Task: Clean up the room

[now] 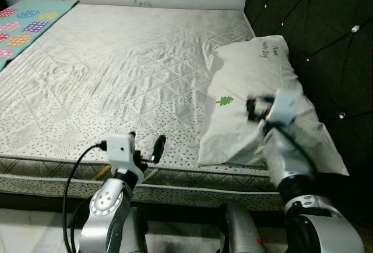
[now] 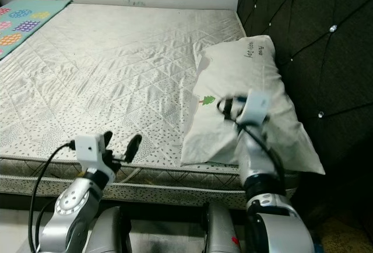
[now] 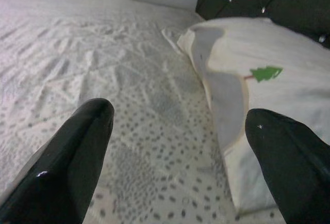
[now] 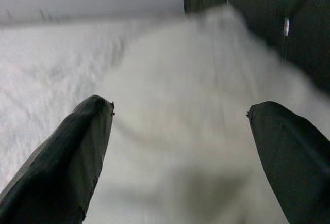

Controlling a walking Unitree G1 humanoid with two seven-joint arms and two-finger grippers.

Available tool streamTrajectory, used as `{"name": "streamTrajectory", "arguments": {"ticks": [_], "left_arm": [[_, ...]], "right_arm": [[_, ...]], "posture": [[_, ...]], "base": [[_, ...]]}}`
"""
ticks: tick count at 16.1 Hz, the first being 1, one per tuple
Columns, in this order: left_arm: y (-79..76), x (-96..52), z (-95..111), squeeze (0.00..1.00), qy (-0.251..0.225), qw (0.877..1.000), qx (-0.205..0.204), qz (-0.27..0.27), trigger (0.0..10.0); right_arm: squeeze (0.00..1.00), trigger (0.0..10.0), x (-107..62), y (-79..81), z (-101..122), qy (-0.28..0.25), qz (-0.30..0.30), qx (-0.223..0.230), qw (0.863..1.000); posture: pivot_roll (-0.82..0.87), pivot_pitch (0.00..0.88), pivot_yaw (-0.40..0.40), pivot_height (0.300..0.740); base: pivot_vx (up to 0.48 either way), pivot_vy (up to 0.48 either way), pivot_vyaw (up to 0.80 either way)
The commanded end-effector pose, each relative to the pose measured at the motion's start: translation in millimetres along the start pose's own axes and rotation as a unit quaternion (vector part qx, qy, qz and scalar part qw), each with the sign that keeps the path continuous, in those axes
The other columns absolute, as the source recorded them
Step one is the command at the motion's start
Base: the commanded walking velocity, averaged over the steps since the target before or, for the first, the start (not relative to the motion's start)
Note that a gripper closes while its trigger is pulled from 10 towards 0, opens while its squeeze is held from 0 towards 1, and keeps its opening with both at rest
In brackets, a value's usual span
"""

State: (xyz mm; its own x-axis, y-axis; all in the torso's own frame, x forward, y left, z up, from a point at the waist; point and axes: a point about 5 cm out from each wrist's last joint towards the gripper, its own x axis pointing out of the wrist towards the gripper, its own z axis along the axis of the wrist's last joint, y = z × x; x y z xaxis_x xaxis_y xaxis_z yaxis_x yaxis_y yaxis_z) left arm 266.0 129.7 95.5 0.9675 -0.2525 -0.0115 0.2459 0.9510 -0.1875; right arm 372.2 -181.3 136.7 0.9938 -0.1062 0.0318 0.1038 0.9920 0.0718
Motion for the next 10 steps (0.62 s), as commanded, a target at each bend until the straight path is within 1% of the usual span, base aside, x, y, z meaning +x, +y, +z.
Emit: {"name": "streamTrajectory", "arguments": {"ticks": [1, 2, 3, 4, 7, 8, 9, 10], "left_arm": [[1.9, 1.4, -1.3, 0.00, 0.001, 1.000, 0.003, 0.007, 10.0], [1.7, 1.8, -1.2, 0.00, -0.001, 1.000, 0.004, 0.007, 10.0], [1.8, 1.8, -0.6, 0.00, -0.004, 1.000, 0.004, 0.008, 10.0], [2.4, 1.3, 0.6, 0.00, -0.009, 1.000, 0.004, 0.010, 10.0], [3.0, -0.3, 1.4, 0.00, -0.017, 1.000, 0.003, 0.011, 10.0], [2.8, 0.3, 1.9, 0.00, -0.021, 1.000, 0.001, 0.011, 10.0], [1.5, 2.3, 2.7, 0.00, -0.023, 1.000, 0.000, 0.009, 10.0], [0.9, 3.2, 3.1, 0.00, -0.024, 1.000, -0.001, 0.008, 10.0]], "right_arm": [[0.00, 10.0, -3.5, 1.7, 4.4, -0.024, 0.018, -0.022, 0.999], [0.00, 10.0, -7.4, 4.0, 11.6, -0.052, 0.033, -0.043, 0.997], [0.00, 10.0, -13.4, 6.3, 16.4, -0.072, 0.043, -0.053, 0.995], [0.00, 10.0, -24.1, 10.8, 17.8, -0.084, 0.057, -0.058, 0.993], [0.00, 10.0, -50.6, 21.0, 11.7, -0.079, 0.082, -0.037, 0.993], [0.00, 10.0, -57.2, 25.6, 12.3, -0.078, 0.085, -0.019, 0.993], [0.00, 10.0, -59.3, 31.1, 14.9, -0.076, 0.090, -0.001, 0.993], [0.00, 10.0, -60.0, 33.6, 16.8, -0.078, 0.093, 0.007, 0.993]], "posture": [[-0.06, 0.000, 0.003, 0.560], [-0.07, 0.000, 0.002, 0.560], [-0.07, 0.000, 0.002, 0.560], [-0.07, 0.000, -0.001, 0.560], [-0.08, 0.000, -0.001, 0.560], [-0.08, 0.000, 0.003, 0.560], [-0.09, 0.000, 0.009, 0.560], [-0.09, 0.000, 0.009, 0.560]], "base": [[0.000, 0.000, 0.00], [0.000, 0.000, 0.00], [0.000, 0.000, 0.00], [0.000, 0.000, 0.00], [0.000, 0.000, 0.00], [0.000, 0.000, 0.00], [0.000, 0.000, 0.00], [0.000, 0.000, 0.00]]}}
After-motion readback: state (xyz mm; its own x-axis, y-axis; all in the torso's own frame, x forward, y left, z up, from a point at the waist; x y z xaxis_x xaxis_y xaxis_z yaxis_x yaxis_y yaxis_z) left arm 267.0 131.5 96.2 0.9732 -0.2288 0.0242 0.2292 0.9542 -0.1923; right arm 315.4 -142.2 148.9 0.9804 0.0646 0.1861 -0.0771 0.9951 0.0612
